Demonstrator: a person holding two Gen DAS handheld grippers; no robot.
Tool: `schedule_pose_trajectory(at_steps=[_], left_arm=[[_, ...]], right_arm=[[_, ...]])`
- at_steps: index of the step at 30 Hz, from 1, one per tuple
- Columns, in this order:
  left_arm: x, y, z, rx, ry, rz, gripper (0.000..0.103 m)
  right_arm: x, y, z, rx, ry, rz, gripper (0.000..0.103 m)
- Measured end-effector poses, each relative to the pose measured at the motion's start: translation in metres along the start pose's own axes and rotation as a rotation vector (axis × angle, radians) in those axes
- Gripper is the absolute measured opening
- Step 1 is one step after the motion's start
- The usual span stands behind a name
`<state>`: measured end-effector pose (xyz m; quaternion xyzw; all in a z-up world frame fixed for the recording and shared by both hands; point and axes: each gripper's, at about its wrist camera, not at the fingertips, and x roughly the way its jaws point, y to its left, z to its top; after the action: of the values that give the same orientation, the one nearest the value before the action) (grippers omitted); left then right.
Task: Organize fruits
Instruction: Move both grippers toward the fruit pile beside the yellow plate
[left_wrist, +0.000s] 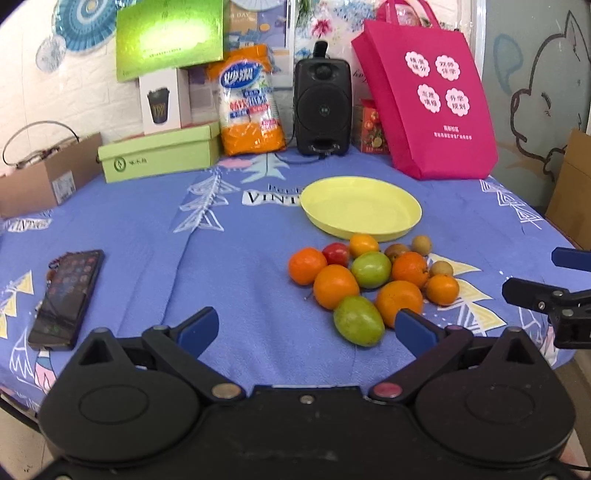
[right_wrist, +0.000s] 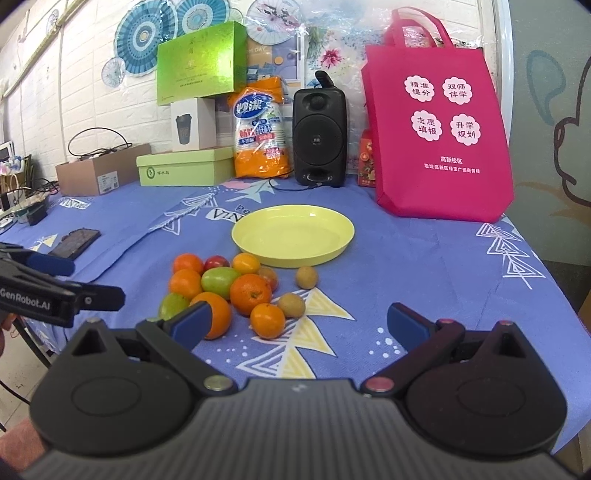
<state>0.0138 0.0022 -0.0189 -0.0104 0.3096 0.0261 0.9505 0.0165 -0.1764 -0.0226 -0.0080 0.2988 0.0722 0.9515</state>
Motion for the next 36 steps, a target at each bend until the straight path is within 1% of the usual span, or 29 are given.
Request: schedule_pose_trajectory(at_steps=[2,3,6,8,13,16,21,23,25,29,31,33,34,36], left_arm=[[0.000,0.000,-0.002,0.001,-0.003,-0.005,0.103],[0.000,0.002,-0.004,0.000,0.003,-0.019,0.103],[0.005,0.004,-0.005,0.009,0.029,-0.034,0.103],[0.010,0.005,-0.003,0.011,0.056,-0.039,0.103],[0.012,0.010,-0.002,-0.007,0.056,-0.041,0.103],[0.012,0.008,-0.002,0.007,0.058,-0.047,0.103],[0.016,0.001,-0.005,0.028,0.055,-0.038,0.103],[0.018,0.000,-0.008,0.046,0.050,-0.031,0.103],[0.023,-0.002,-0.009,0.057,0.051,-0.027,0.103],[0.035,-0.004,-0.012,0.053,0.065,-0.069,0.103],[0.042,-0.006,-0.013,0.050,0.061,-0.074,0.103],[0.050,-0.008,-0.016,0.055,0.066,-0.070,0.103],[0.054,-0.008,-0.016,0.055,0.073,-0.077,0.103],[0.063,-0.009,-0.017,0.044,0.082,-0.090,0.103]], right_arm=[[0.002,-0.002,-0.001,-0.007,0.012,0.001,0.103],[0.003,-0.004,-0.001,-0.006,0.014,0.003,0.103],[0.006,-0.010,-0.002,0.006,0.028,0.022,0.103],[0.008,-0.012,-0.003,0.008,0.038,0.016,0.103],[0.013,-0.010,-0.004,-0.001,0.066,0.021,0.103],[0.014,-0.008,-0.005,-0.010,0.077,0.050,0.103],[0.011,-0.004,-0.008,-0.038,0.040,0.086,0.103],[0.011,-0.003,-0.009,-0.061,0.025,0.084,0.103],[0.015,-0.001,-0.011,-0.078,0.030,0.090,0.100],[0.027,0.000,-0.015,-0.077,0.059,0.110,0.090],[0.034,0.001,-0.017,-0.083,0.067,0.115,0.086],[0.042,0.005,-0.018,-0.096,0.077,0.113,0.075],[0.046,0.007,-0.018,-0.104,0.084,0.112,0.073],[0.055,0.010,-0.019,-0.116,0.097,0.111,0.065]])
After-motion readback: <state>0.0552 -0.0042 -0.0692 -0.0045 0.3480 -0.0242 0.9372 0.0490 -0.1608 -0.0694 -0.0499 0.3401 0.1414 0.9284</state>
